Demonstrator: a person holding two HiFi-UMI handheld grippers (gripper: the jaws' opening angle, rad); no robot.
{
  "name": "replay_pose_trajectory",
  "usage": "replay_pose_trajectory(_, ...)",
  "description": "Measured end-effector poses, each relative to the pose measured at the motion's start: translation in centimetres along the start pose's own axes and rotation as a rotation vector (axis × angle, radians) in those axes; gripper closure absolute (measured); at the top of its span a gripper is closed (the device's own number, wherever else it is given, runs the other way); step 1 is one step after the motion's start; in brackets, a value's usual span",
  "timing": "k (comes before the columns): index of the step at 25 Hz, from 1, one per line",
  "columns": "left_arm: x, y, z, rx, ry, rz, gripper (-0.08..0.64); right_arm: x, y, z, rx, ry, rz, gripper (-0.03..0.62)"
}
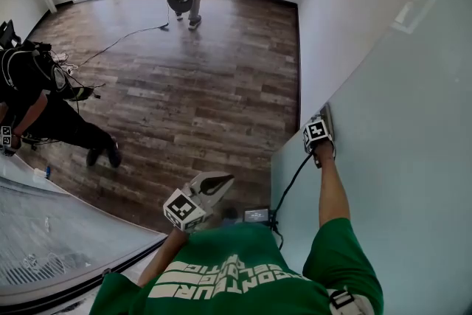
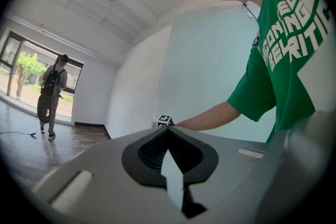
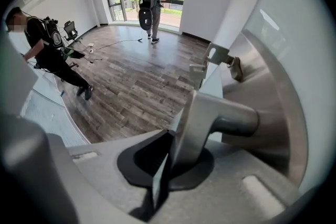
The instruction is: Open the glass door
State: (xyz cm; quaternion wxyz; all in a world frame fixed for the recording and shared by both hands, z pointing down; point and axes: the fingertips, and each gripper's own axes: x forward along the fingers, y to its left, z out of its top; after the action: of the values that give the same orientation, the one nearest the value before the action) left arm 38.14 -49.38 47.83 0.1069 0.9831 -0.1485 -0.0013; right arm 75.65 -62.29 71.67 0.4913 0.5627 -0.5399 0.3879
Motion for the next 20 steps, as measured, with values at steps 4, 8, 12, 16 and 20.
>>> replay_pose_trajectory(4, 0.7, -0.1, 0.3, 0.005, -0.011, 0.002, 0.546, 0.1, -1.6, -0.6, 0.021, 0.004, -0.019, 0.600)
replay_pose_trajectory(8, 0.8, -0.5, -0.1, 0.004, -0.010, 0.002, 0.546, -0.1, -2.6, -1.3, 0.037, 0.007, -0.029, 0.600)
replay_pose_trajectory(12, 1.2, -0.4, -0.1, 0.003, -0.008, 0.003, 0.546, 0.0, -3.6, -1.4, 0.049, 0.012, -0.032, 0.600)
replay_pose_trajectory(16, 1.2, -0.4, -0.1, 0.010, -0.009, 0.009, 0.546, 0.1, -4.0, -1.7, 0.058, 0.013, -0.033, 0.600)
replay_pose_trajectory(20, 0.8, -0.4, 0.4, 0.010, -0.009, 0.010, 0.546, -0.2, -4.3, -1.8, 0.065, 0.016, -0.052, 0.598)
